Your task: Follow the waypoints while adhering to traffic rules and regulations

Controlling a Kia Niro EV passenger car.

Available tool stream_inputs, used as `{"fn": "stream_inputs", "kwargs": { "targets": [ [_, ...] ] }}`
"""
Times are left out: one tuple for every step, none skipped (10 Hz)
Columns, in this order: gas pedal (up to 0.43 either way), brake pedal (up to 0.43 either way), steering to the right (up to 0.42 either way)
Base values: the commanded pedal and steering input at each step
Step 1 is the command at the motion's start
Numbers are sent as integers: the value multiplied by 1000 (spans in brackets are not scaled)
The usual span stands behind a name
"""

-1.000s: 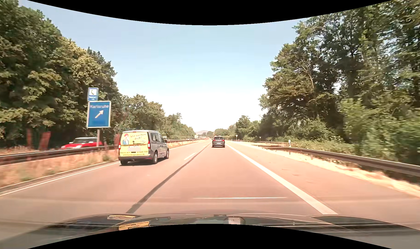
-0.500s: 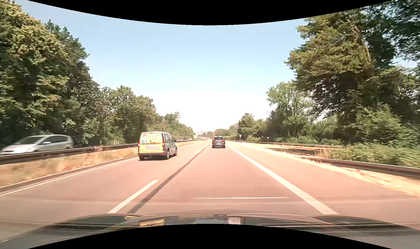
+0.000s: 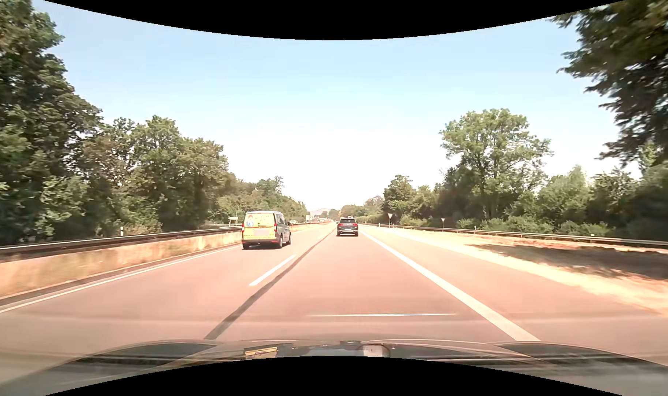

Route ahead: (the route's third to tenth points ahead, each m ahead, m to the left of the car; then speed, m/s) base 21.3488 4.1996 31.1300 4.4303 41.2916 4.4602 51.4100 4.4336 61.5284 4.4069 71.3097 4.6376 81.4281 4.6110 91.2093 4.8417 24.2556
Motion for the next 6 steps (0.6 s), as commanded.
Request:
{"fn": "stream_inputs", "kwargs": {
  "targets": [
    [79,0,1],
    [79,0,1],
    [79,0,1],
    [79,0,1],
    [87,0,1],
    [87,0,1]
  ]
}}
